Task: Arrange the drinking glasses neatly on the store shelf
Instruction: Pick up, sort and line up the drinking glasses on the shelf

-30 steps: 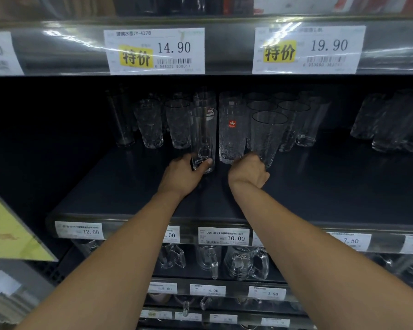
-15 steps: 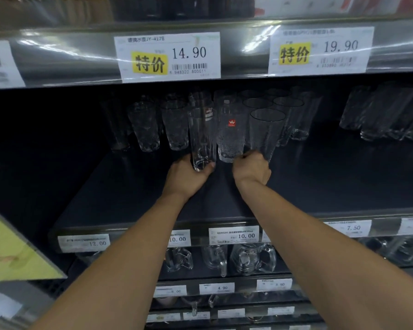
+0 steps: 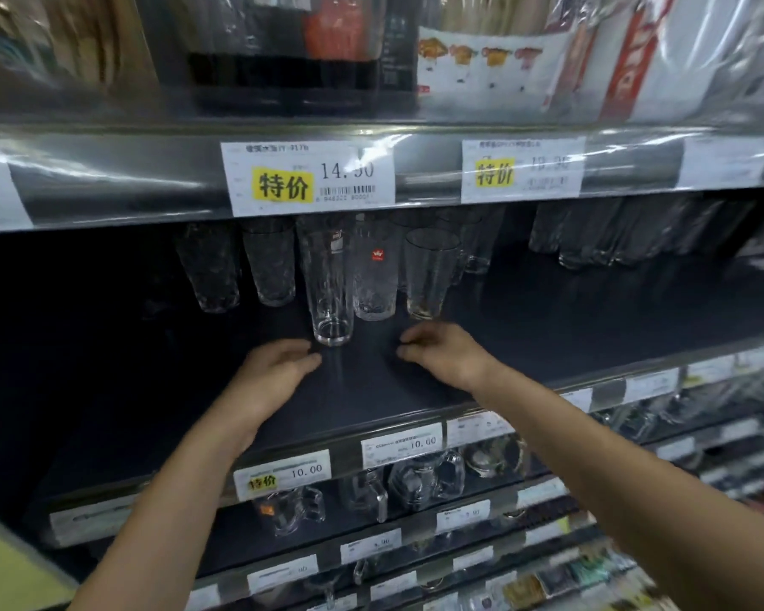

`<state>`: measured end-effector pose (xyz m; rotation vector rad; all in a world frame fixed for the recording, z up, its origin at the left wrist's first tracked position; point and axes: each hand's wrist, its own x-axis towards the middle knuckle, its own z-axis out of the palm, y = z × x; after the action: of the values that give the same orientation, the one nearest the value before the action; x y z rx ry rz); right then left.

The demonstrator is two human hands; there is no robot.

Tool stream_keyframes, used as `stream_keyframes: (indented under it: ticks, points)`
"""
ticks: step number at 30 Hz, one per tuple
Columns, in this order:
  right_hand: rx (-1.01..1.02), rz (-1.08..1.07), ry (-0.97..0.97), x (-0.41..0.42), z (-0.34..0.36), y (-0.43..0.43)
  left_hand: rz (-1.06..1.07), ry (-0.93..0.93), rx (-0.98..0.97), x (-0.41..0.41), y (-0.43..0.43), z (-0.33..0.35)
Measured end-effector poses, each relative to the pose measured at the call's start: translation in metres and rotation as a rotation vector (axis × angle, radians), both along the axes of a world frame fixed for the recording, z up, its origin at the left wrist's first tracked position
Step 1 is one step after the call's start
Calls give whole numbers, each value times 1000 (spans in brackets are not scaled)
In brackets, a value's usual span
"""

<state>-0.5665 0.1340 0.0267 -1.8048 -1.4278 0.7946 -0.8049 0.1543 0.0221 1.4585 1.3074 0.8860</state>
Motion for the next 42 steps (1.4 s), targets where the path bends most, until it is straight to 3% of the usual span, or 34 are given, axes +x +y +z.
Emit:
stream_keyframes:
  ticks: [4, 8, 15, 24, 32, 42]
  points:
    - [167, 14, -130, 20, 16, -72, -25, -57, 119, 12, -37, 4]
    - [242, -160, -43, 46, 22, -158, -229, -161, 203, 59, -74, 11]
    - [331, -525, 16, 111, 14, -280, -551, -198, 152, 177, -128, 10]
    - [352, -785, 3, 229, -6, -393, -840, -131, 113, 332, -206, 0]
    - [377, -826, 84, 377, -28, -439, -821, -139, 119, 483, -258, 0]
    - [319, -609, 142, 552, -18, -405, -624, -163, 149, 618, -259, 13]
